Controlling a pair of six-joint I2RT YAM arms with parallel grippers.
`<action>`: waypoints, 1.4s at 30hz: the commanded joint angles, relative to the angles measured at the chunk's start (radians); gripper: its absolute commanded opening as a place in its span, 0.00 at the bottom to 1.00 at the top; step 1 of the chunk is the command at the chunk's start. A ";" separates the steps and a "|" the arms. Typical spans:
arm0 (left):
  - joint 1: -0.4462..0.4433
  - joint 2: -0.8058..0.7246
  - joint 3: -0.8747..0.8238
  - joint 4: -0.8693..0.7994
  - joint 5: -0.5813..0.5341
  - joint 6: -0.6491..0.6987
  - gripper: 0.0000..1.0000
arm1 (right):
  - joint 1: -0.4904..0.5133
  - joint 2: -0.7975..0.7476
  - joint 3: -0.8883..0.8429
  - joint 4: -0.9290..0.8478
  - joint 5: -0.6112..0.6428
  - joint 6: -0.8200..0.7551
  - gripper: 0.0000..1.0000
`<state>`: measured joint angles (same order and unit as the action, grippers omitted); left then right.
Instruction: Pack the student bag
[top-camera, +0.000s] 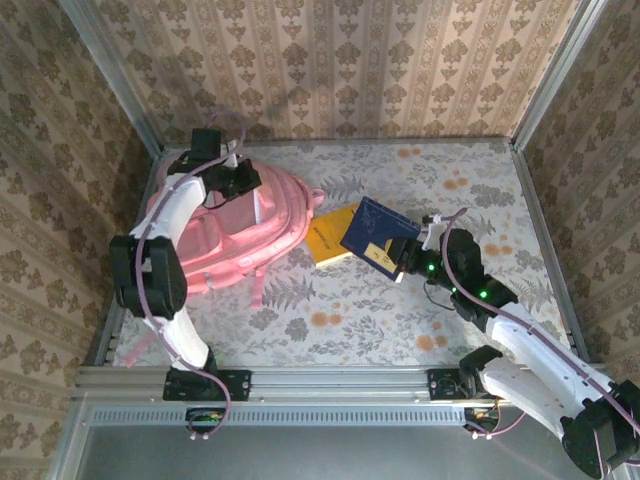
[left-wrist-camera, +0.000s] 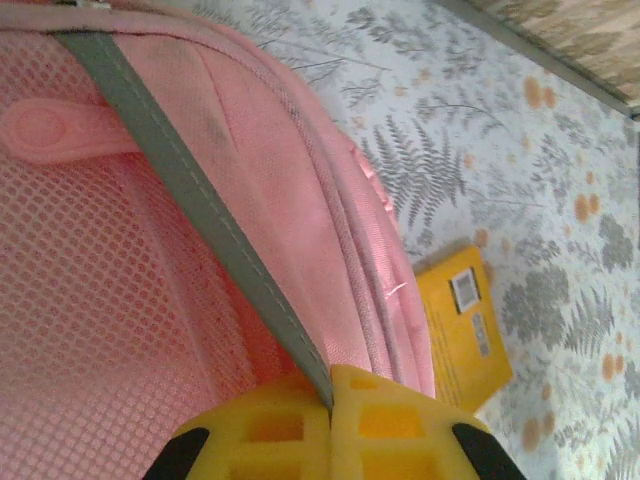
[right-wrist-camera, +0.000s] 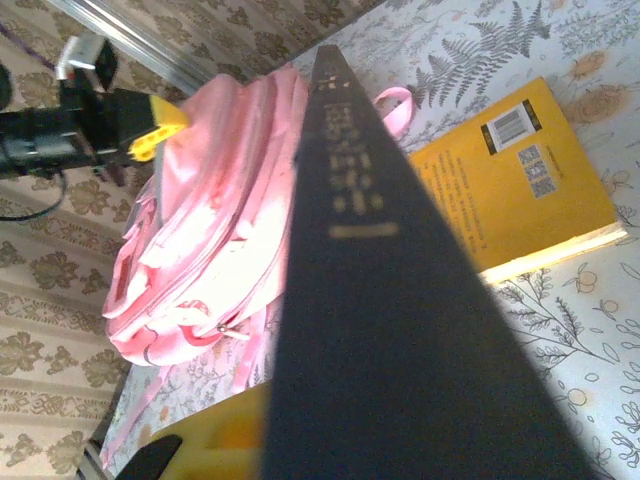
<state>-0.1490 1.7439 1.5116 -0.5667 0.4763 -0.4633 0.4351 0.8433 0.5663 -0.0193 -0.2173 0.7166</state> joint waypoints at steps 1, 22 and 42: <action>-0.011 -0.203 0.007 -0.078 0.080 0.108 0.00 | -0.009 -0.019 0.069 -0.024 -0.007 -0.050 0.00; 0.063 -0.512 -0.150 0.158 0.479 -0.003 0.00 | 0.000 0.185 0.210 0.095 -0.420 0.137 0.00; 0.000 -0.497 -0.149 0.293 0.611 -0.088 0.00 | 0.162 0.515 0.383 0.373 -0.403 0.339 0.00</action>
<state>-0.1425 1.2930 1.3201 -0.4660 0.9783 -0.5362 0.5697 1.3277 0.8783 0.2897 -0.6079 1.0527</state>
